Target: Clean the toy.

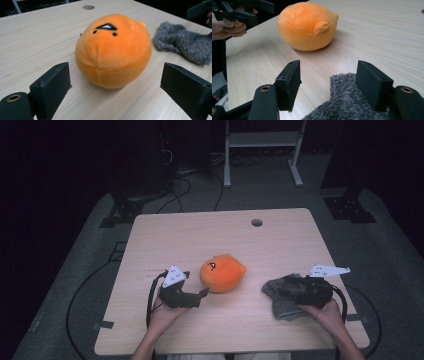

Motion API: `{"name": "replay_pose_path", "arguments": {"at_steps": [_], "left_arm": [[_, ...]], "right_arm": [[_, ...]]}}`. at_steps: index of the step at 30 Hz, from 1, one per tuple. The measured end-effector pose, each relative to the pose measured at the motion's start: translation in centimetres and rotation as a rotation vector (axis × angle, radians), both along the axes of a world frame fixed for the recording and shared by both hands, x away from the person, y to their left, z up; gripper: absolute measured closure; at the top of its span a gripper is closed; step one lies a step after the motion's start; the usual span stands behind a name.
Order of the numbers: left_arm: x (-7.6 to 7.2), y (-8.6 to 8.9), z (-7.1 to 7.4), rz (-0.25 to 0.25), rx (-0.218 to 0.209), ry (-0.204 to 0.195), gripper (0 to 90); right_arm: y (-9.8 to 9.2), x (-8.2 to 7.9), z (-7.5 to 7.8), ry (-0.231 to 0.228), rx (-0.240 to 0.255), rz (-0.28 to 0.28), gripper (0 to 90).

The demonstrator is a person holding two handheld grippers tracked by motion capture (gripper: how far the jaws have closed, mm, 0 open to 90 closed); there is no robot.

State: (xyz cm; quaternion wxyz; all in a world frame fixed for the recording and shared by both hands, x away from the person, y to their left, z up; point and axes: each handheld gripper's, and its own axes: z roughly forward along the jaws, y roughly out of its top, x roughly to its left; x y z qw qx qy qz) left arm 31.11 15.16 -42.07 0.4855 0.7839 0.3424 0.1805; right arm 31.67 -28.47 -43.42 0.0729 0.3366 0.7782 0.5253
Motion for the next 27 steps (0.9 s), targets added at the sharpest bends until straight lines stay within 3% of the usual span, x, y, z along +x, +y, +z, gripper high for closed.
{"name": "replay_pose_path", "arguments": {"at_steps": [12, 19, 22, 27], "left_arm": [[-1.0, 2.4, -1.0, 0.047, 0.006, 0.0, 8.1], [-1.5, 3.1, -2.0, 0.065, 0.041, -0.009, 8.1], [-1.1, 3.4, -2.4, 0.064, 0.025, 0.026, 8.1], [-0.9, 3.5, -2.5, 0.073, -0.02, 0.04, 7.1]], "right_arm": [[0.3, 0.0, -0.3, 0.005, -0.016, 0.006, 33.8], [0.3, -0.3, -0.6, 0.01, -0.018, -0.001, 33.5], [0.5, -0.5, -0.8, 0.01, -0.033, 0.003, 33.5], [0.6, -0.5, -0.9, 0.003, -0.051, 0.003, 33.8]]}}
